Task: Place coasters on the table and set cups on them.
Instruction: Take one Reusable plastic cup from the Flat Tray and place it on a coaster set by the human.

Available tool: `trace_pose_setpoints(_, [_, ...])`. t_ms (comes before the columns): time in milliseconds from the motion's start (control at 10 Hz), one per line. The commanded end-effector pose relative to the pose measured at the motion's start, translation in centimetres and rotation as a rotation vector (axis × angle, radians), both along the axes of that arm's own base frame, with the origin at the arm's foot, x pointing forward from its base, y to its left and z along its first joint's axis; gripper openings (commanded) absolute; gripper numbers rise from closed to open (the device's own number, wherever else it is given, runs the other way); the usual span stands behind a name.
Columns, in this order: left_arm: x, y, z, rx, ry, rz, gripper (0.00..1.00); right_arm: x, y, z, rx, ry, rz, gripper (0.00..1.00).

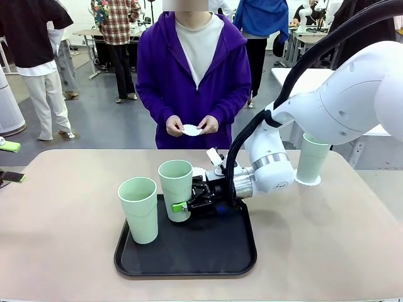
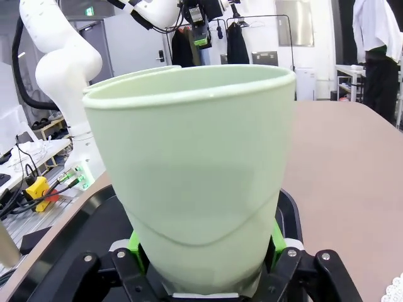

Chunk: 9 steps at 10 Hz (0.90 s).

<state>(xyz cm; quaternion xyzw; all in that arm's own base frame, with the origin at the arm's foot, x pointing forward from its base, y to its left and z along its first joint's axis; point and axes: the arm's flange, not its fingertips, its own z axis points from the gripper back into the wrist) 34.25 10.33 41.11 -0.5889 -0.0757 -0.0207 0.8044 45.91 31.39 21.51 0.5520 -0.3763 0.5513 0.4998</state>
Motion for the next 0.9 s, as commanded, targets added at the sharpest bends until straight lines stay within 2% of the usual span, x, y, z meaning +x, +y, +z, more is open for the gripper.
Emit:
trace_pose_setpoints(0, [0.0,0.0,0.2,-0.017,-0.019,0.002,1.00,0.0,-0.4,0.8,-0.011,-0.009,-0.025,0.00])
trace_pose_setpoints(100, [0.0,0.0,0.2,-0.017,-0.019,0.002,1.00,-0.4,-0.7,1.9,-0.025,-0.013,-0.088,0.16])
trace_pose_setpoints(200, [0.0,0.0,0.2,-0.017,-0.019,0.002,1.00,-1.1,-1.0,4.4,-0.018,-0.008,-0.111,0.16])
trace_pose_setpoints(300, [0.0,0.0,0.2,-0.017,-0.019,0.002,1.00,-1.8,-1.5,7.7,-0.003,-0.059,-0.120,0.16])
trace_pose_setpoints(400, [0.0,0.0,0.2,-0.017,-0.019,0.002,1.00,-1.9,-2.4,11.6,0.024,-0.084,-0.131,0.16])
trace_pose_setpoints(500, [0.0,0.0,0.2,-0.017,-0.019,0.002,1.00,-1.7,-2.8,14.1,0.023,-0.083,-0.138,0.16])
trace_pose_setpoints(600, [0.0,0.0,0.2,-0.017,-0.019,0.002,1.00,-1.2,-2.9,16.0,0.016,-0.077,-0.154,0.16])
trace_pose_setpoints(800, [0.0,0.0,0.2,-0.017,-0.019,0.002,1.00,-0.2,-3.2,18.1,-0.002,-0.079,-0.202,0.16])
